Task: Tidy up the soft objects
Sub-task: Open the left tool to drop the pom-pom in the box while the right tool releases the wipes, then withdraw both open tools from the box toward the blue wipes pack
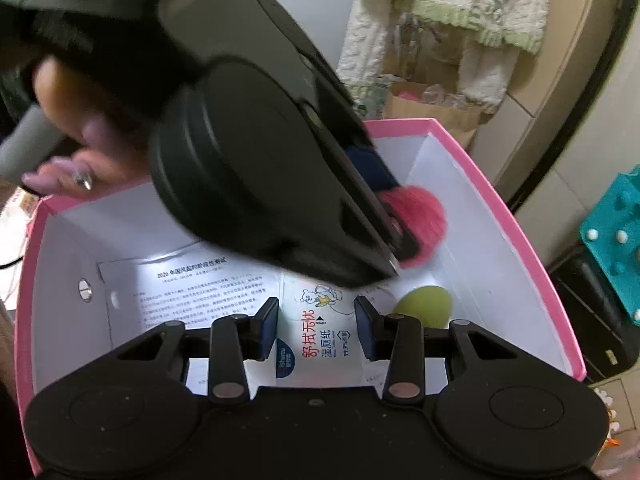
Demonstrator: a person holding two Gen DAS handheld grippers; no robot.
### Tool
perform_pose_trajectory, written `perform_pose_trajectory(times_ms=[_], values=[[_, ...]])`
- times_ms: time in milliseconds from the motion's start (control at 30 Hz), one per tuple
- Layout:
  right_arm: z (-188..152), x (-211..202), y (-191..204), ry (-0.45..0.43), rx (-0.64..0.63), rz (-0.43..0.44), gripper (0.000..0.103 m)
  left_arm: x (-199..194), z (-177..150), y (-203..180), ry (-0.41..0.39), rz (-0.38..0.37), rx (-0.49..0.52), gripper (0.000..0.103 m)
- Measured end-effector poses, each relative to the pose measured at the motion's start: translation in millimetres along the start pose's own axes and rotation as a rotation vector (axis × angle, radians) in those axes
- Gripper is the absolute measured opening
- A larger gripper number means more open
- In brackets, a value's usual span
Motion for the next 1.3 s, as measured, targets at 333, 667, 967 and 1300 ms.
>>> perform_pose_trajectory(times_ms=[333, 667, 967, 1300], values=[[-9.2, 13.5, -2.0, 0.038, 0.003, -0.006, 0.048, 17.0, 1.2, -9.3, 0.0, -0.005, 0.033, 0.038], [-20.0, -27.4, 13.7, -0.055, 0.043, -0.055, 0.059, -15.5, 1.0, -0.4, -0.056, -0.072, -0.035, 0.043], [-32.8, -79.2, 35.0, -0.144, 0.169, -0.105, 0.06, -69.4, -19.4, 6.1, -0.082, -0.071, -0.06, 0.043], [-41.5, -122.8, 64.3, -0.214, 0.242, -0.129, 0.06, -132.7, -46.7, -21.0, -0.102, -0.091, -0.003, 0.045]])
Point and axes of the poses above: each gripper's, at about its wrist camera, not at the fingertips, and x roughly the way its jaws point, y to its left, z to its top, the point moved 5 cm from there along x, roughly the way its jaws point, and after that the axes turned 5 degrees about -x, right-handed, at the moved point
